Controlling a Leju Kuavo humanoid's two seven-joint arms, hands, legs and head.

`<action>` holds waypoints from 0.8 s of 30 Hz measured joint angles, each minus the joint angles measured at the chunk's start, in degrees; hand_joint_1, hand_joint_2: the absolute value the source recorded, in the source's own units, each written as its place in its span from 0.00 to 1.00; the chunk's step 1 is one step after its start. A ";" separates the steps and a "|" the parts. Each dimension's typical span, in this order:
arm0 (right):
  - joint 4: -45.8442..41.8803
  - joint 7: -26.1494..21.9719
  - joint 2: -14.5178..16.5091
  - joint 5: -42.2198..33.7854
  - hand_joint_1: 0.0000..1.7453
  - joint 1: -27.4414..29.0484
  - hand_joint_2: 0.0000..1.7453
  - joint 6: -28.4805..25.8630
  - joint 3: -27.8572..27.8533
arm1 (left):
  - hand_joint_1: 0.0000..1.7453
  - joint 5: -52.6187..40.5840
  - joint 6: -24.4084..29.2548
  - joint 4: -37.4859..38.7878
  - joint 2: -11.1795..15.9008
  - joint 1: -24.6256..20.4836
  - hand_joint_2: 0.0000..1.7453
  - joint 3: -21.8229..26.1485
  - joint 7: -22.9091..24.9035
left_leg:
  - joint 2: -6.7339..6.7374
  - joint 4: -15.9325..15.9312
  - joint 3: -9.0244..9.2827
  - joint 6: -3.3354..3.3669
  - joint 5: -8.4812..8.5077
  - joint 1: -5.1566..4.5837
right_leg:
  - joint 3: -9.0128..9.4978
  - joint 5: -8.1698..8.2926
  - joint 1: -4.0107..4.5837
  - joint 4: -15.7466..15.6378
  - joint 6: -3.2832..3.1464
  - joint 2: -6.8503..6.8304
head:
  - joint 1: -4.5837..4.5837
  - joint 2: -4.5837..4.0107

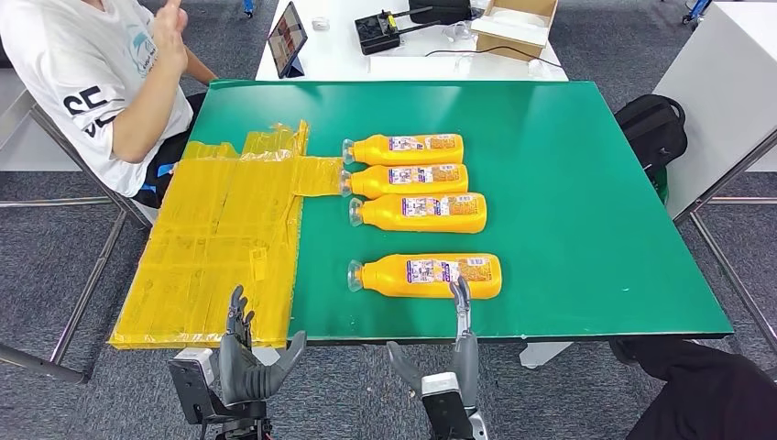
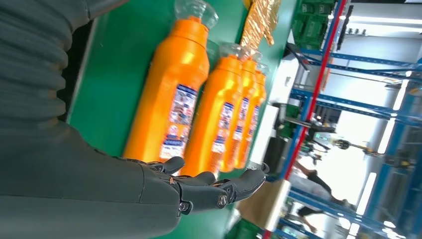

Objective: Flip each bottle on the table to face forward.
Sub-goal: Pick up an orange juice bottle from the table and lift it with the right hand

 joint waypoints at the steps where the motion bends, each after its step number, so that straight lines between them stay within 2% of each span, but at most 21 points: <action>1: -0.36 0.03 -0.06 0.75 0.00 0.02 1.00 -0.27 0.00 | 0.00 -0.13 0.01 0.00 0.00 0.00 1.00 0.01 -0.08 | 0.00 0.00 0.00 0.00 0.00 0.00 | 0.00 0.00 0.00 0.00 0.00 0.00 | 0.00 0.00; 6: -1.90 0.43 -0.42 4.06 0.00 0.04 1.00 -1.31 0.00 | 0.00 -0.34 -0.07 0.00 0.00 -0.02 1.00 0.05 -0.33 | 0.00 0.00 0.00 0.00 0.00 0.00 | 0.00 0.00 0.00 0.00 0.00 0.00 | 0.00 0.00; 10: -4.16 4.95 -1.89 15.41 0.00 -1.17 1.00 -1.44 -0.26 | 0.00 -0.84 -1.30 0.01 0.00 -0.46 1.00 0.10 -0.87 | 0.00 0.00 0.00 0.00 0.01 0.00 | 0.00 0.01 0.00 0.00 0.00 0.00 | -0.01 0.00; 17: -5.99 19.16 -7.97 28.91 0.00 -7.70 1.00 8.93 -5.39 | 0.00 -1.67 -4.73 1.87 0.00 -2.87 1.00 -0.20 -0.74 | -0.03 0.01 0.01 0.07 0.06 -0.06 | 0.06 0.10 -0.04 -0.02 0.06 0.00 | -0.01 0.00; 20: -5.96 21.95 -10.07 30.56 0.00 -10.16 1.00 11.86 -7.08 | 0.00 -1.98 -5.02 2.33 0.00 -3.25 1.00 -0.25 -0.71 | 0.00 0.03 0.01 0.07 0.06 -0.06 | 0.05 0.11 -0.04 -0.01 0.07 0.00 | -0.01 0.00; 24: -5.93 22.73 -11.47 31.20 0.00 -11.65 1.00 12.47 -7.88 | 0.00 -2.12 -5.28 2.72 0.00 -3.50 1.00 -0.32 -0.59 | 0.00 0.02 0.00 0.05 0.04 -0.02 | 0.04 0.07 -0.01 0.00 0.06 0.00 | -0.02 0.00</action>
